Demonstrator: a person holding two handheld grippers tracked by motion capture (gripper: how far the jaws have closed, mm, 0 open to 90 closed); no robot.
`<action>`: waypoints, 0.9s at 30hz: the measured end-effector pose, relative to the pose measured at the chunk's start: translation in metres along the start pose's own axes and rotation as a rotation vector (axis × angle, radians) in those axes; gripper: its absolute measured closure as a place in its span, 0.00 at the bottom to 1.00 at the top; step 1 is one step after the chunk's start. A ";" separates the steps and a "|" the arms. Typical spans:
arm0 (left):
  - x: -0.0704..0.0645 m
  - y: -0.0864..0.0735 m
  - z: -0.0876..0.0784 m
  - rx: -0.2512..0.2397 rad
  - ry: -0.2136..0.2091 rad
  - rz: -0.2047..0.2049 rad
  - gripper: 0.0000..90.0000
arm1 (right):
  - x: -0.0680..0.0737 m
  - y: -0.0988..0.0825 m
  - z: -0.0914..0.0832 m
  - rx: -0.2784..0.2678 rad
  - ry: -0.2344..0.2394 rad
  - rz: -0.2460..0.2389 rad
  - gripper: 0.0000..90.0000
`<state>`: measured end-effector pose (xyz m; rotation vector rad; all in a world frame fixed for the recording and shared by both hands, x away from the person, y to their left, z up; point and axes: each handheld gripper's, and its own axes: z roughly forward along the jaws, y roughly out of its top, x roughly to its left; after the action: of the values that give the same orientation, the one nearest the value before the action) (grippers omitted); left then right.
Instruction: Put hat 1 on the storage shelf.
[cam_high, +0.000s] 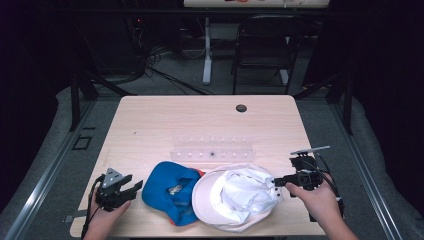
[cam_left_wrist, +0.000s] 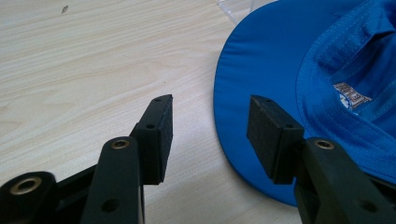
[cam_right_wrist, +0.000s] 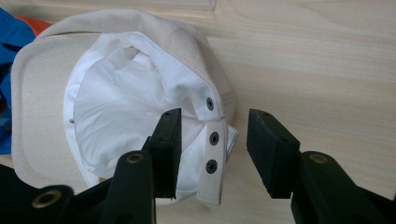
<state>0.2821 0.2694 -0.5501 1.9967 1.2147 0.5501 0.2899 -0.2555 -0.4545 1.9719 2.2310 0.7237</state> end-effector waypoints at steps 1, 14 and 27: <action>0.000 0.000 0.000 0.000 -0.001 -0.001 0.57 | 0.000 0.001 0.002 0.007 0.003 0.004 0.62; -0.001 0.000 0.002 0.009 -0.004 0.007 0.57 | -0.014 0.004 0.031 0.092 0.028 0.063 0.60; -0.002 0.000 0.002 0.006 -0.004 0.008 0.57 | -0.015 0.003 0.050 0.151 0.045 0.089 0.64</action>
<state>0.2825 0.2666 -0.5517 2.0075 1.2074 0.5477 0.3127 -0.2547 -0.5010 2.1572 2.2993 0.6316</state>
